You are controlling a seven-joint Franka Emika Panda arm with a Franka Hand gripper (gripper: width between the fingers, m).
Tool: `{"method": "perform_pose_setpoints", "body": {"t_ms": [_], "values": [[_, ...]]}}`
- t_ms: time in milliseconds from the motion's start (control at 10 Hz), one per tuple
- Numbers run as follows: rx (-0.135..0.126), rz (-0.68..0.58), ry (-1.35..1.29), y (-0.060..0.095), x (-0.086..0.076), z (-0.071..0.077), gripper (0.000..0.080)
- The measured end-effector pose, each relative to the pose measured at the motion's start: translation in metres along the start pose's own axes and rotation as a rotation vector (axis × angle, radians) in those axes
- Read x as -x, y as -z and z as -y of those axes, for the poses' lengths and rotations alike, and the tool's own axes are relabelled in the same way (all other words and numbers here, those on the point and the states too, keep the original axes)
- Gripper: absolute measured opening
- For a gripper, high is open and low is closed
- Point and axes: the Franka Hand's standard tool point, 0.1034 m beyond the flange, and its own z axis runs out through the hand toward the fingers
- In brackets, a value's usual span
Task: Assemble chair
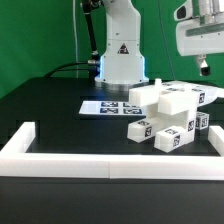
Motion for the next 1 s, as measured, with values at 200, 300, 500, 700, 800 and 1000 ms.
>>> {"method": "perform_pose_setpoints", "body": {"t_ms": [200,300,500,700,800,1000], "values": [[-0.009,0.005,-0.050,-0.008,0.018,0.028,0.0649],[-0.009,0.003,-0.051,-0.014,0.024,0.035,0.0649],[-0.002,0.000,-0.064,-0.025,0.033,0.042,0.0649],[0.017,-0.013,-0.054,-0.044,0.041,0.036,0.0649],[0.028,-0.016,-0.049,-0.050,0.042,0.032,0.0649],[0.044,-0.019,-0.044,-0.057,0.043,0.026,0.0649]]}}
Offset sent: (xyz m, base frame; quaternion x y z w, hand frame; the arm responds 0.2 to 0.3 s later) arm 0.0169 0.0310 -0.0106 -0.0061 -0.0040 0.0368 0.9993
